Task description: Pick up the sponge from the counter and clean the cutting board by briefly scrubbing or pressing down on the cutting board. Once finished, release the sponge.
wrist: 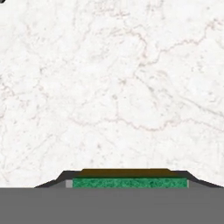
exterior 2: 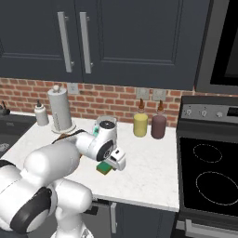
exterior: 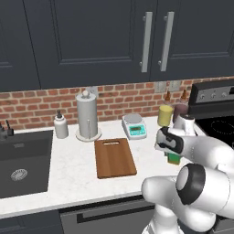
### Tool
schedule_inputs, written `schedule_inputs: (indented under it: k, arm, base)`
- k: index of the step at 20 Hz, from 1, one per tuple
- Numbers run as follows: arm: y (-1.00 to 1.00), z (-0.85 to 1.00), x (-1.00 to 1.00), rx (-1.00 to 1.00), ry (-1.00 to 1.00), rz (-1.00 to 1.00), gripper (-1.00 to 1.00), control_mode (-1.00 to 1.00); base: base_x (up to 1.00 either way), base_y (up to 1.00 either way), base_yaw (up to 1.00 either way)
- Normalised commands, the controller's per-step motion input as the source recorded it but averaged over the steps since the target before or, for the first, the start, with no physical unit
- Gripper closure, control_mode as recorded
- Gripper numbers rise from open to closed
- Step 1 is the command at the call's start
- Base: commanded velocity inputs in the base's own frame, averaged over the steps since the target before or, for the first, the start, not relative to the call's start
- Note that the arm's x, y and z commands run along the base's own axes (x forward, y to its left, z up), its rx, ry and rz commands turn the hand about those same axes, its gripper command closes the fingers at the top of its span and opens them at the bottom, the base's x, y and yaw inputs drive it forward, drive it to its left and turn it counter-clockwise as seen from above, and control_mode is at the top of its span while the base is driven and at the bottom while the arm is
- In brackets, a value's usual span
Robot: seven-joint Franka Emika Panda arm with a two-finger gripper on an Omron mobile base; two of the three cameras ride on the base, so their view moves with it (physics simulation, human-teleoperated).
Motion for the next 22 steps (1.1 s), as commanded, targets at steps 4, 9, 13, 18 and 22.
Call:
schedule_inputs:
  k: [4, 9, 13, 18, 22]
  arm:
    - [-0.26, -0.07, 0.16, 0.0, 0.0, 0.0, 1.0, -1.0]
    - [-0.22, -0.28, 0.2, 0.0, 0.0, 0.0, 1.0, -1.0]
    - [-0.15, -0.44, 0.08, 0.0, 0.0, 0.0, 1.0, -1.0]
    - [-0.12, -0.55, 0.03, 0.0, 0.0, 0.0, 1.0, -1.0]
    - [-0.14, -0.56, 0.06, 0.0, 0.0, 0.0, 1.0, -1.0]
  base:
    - [0.0, 0.0, 0.0]
    - [0.0, 0.0, 0.0]
    - [0.0, 0.0, 0.0]
    - [0.0, 0.0, 0.0]
    - [0.0, 0.0, 0.0]
